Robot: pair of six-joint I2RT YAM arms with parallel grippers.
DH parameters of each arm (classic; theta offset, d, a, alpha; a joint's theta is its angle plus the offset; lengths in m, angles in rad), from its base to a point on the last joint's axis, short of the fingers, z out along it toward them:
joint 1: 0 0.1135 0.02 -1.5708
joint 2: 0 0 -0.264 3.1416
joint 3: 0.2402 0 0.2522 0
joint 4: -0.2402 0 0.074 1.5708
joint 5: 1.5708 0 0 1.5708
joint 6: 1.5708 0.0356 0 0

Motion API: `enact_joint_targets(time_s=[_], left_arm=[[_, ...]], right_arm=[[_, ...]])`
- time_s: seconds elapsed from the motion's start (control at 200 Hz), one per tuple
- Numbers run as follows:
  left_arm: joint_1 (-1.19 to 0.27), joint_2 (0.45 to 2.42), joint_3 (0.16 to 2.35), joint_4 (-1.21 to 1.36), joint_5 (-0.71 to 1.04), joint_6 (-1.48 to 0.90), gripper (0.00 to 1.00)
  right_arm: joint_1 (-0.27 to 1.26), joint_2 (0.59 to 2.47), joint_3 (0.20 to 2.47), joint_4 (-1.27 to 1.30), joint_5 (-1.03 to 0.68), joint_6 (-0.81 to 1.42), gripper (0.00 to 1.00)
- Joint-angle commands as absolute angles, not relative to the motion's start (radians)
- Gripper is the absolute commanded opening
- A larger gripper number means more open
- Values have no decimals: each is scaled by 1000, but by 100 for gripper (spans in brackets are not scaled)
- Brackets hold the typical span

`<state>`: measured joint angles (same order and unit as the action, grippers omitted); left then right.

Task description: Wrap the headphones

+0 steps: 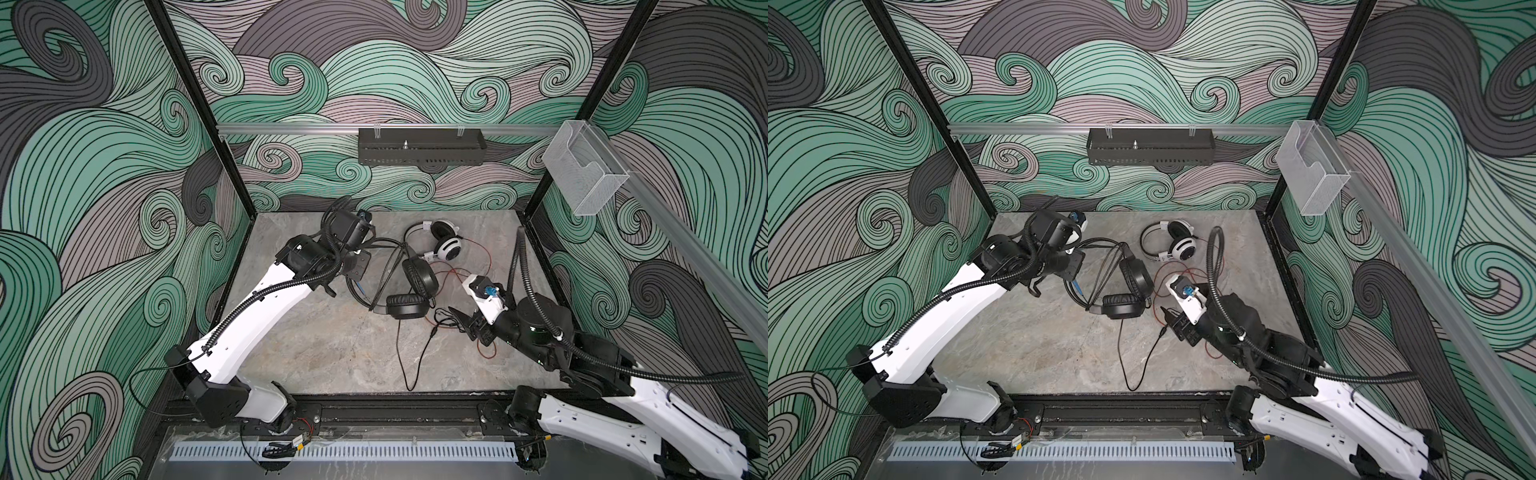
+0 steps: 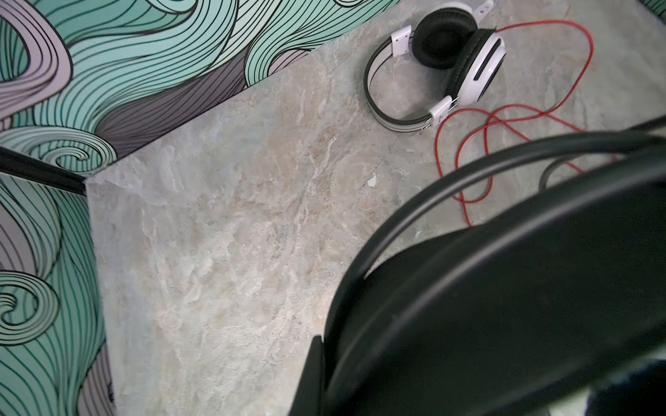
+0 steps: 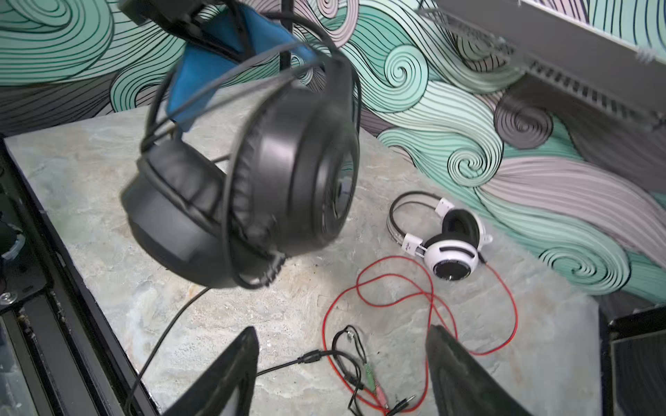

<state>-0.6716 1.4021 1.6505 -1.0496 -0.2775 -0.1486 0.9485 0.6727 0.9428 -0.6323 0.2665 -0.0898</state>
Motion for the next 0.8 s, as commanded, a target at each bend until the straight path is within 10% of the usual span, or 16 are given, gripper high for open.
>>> enact_joint_targets(time_s=[0.0,0.26,0.796], left_arm=[[-644,1346,1671,-1045,-176,-256,0],[-553,1342,1627,-1024,-129,-225,0],[-440,1317,1520,-959,-56,-209,0]], right_arm=[[895,698,836,-606,69,38,82],[887,773,648,-390,-202,61,97],[766,934,657,-502,-8,148,95]])
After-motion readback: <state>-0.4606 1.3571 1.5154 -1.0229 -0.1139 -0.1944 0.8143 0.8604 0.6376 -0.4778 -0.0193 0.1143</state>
